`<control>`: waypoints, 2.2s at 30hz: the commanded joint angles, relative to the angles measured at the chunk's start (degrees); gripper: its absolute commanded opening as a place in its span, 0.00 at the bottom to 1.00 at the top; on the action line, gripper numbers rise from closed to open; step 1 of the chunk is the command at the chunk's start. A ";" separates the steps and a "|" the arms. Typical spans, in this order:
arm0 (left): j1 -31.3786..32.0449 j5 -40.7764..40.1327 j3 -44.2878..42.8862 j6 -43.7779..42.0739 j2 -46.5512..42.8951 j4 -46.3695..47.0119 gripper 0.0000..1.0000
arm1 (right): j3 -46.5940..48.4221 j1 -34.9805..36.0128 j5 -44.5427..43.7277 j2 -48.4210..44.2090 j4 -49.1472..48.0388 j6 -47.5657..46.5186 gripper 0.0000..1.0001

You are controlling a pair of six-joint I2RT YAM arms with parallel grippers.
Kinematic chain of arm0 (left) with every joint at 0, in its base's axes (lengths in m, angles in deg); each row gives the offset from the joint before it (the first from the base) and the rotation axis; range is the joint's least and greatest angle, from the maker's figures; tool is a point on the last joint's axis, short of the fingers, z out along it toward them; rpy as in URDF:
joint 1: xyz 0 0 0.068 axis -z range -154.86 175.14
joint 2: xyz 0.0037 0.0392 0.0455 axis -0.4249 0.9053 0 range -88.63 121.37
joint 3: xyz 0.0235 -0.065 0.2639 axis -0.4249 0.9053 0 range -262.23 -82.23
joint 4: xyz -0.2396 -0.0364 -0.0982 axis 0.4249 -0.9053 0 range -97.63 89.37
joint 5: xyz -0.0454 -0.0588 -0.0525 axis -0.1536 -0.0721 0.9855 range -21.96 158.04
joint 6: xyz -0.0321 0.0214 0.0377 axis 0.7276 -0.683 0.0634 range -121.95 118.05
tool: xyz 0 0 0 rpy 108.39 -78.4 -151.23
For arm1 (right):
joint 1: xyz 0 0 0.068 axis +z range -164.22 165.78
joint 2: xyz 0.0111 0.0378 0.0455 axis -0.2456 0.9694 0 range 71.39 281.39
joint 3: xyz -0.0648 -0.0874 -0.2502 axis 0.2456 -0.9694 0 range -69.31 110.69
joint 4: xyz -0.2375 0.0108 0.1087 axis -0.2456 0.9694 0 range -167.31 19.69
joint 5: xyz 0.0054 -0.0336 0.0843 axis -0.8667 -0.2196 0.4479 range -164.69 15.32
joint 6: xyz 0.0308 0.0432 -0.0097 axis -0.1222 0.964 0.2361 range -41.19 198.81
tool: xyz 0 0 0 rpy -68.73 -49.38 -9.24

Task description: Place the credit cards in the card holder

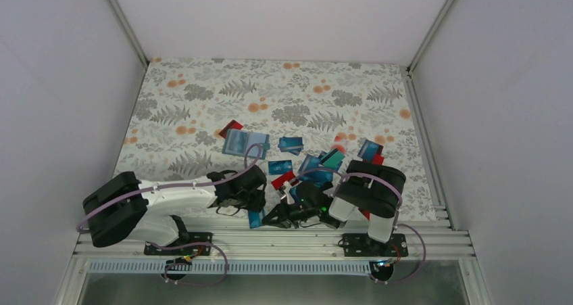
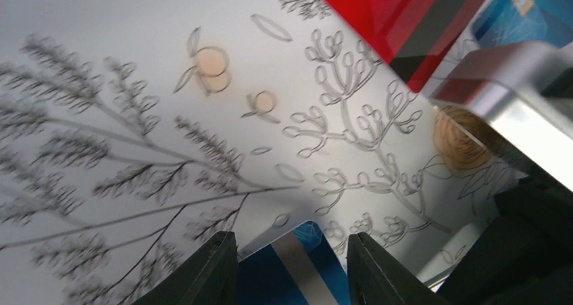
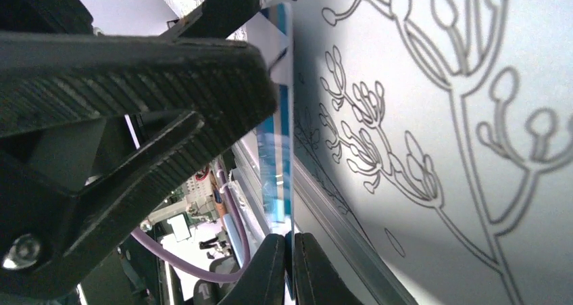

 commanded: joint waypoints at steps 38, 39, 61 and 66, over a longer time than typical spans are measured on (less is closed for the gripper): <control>-23.29 20.20 -2.22 -3.71 -21.99 -1.26 0.44 | 7.34 -17.68 26.78 11.09 -13.46 -4.67 0.04; -23.76 20.44 -1.95 -3.72 -22.29 -1.23 0.44 | 7.87 -17.77 27.01 10.81 -11.34 -5.69 0.04; -17.13 12.73 11.32 5.56 -19.36 -6.41 0.30 | 11.45 -17.76 25.14 10.37 7.97 -17.03 0.04; -15.15 11.78 11.45 6.15 -14.14 -1.95 0.26 | 12.00 -17.76 25.04 10.29 9.98 -18.00 0.04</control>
